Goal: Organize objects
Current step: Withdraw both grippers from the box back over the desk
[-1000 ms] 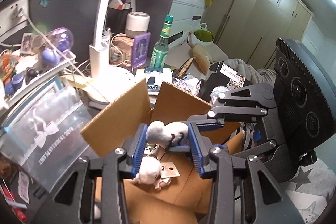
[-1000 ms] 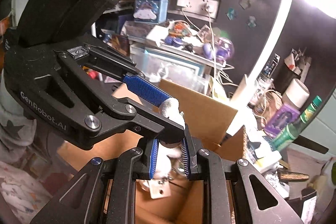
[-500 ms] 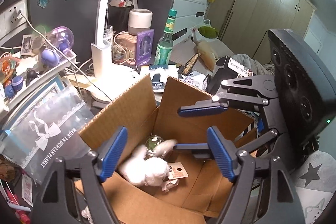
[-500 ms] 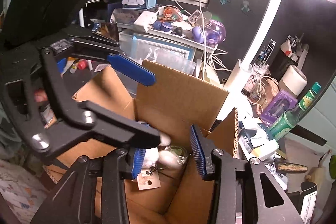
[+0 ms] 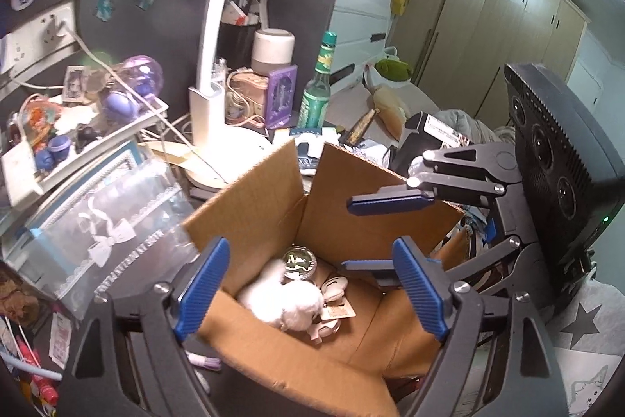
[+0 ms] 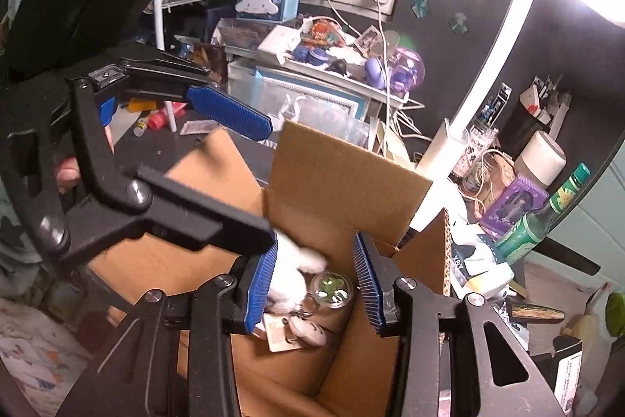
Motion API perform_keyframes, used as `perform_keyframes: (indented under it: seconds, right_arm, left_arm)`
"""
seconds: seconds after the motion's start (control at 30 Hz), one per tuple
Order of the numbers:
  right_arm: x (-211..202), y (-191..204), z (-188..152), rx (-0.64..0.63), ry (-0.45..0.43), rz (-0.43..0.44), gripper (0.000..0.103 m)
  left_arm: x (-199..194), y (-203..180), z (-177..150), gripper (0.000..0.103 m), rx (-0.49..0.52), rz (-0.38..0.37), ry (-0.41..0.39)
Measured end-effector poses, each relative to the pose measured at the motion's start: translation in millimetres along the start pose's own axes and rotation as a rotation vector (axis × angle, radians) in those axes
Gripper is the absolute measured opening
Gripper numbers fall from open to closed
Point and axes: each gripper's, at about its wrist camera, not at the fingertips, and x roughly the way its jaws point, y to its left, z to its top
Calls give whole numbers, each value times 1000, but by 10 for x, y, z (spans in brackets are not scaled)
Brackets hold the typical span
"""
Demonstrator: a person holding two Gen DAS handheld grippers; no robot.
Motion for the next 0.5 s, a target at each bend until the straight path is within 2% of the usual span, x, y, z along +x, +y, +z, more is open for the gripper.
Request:
perform_keyframes:
  seconds: [0.13, 0.3, 0.5]
  right_arm:
    - [-111, 170, 102, 1, -53, 27, 36]
    - [-175, 612, 295, -39, -136, 117, 36]
    - [95, 1230, 467, -103, -142, 263, 36]
  left_arm:
    - [-324, 127, -133, 85, -20, 27, -47]
    - [-798, 380, -425, 90, -74, 86, -116]
    - [-1190, 674, -882, 91, -155, 170, -159]
